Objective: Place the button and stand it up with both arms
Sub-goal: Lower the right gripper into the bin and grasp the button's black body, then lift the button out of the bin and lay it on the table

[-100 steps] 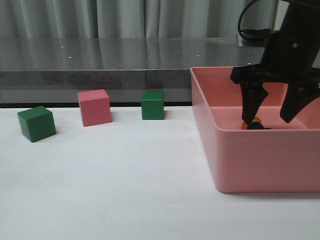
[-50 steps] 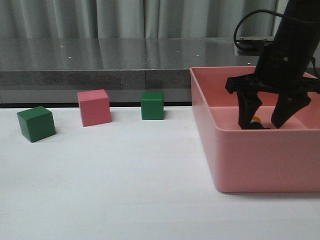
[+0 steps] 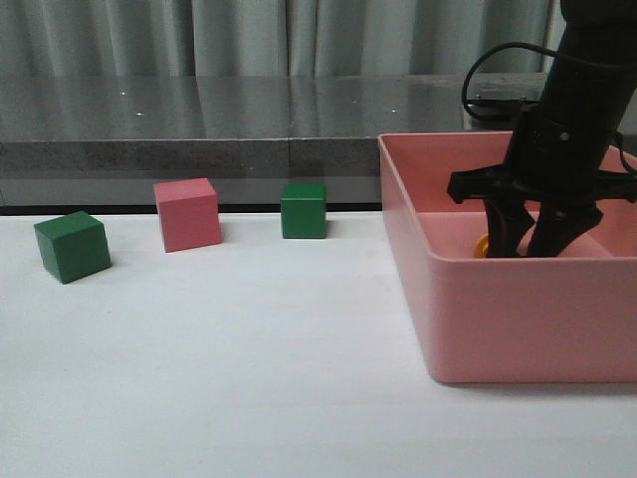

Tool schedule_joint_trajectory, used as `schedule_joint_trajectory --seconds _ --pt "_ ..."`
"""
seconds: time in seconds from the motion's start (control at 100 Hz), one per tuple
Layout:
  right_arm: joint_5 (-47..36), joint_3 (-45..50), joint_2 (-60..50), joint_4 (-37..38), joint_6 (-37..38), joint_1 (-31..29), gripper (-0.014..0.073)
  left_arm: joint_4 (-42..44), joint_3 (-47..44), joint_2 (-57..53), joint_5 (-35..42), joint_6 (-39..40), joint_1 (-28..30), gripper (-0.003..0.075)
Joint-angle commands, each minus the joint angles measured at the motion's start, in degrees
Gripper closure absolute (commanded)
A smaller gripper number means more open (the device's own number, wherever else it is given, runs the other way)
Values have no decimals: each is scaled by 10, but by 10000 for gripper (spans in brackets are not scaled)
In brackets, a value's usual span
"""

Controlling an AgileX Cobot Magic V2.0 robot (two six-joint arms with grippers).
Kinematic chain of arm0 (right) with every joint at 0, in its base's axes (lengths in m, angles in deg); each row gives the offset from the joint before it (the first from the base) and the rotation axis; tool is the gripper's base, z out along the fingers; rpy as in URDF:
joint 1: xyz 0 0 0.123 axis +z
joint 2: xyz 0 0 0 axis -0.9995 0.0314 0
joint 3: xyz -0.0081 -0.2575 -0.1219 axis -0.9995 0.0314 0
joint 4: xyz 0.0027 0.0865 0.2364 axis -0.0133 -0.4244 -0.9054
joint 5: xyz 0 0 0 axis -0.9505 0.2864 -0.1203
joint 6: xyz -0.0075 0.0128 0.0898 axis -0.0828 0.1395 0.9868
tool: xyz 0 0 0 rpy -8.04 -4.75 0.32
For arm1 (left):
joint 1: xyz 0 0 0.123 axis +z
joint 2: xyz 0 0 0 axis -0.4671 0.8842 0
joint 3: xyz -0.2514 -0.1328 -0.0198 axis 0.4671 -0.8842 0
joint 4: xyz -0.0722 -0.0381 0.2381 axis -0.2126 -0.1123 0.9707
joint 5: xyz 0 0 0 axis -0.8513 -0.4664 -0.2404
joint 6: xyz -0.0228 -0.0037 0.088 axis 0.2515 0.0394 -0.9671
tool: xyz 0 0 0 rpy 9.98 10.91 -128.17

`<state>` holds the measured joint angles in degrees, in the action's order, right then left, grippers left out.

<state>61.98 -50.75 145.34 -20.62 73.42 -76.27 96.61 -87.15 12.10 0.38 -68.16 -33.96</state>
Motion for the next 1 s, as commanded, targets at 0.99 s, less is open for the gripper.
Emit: schedule_joint_trajectory --seconds 0.99 --pt "88 -206 -103 -171 -339 178 498 -4 -26 6 43 4 1 740"
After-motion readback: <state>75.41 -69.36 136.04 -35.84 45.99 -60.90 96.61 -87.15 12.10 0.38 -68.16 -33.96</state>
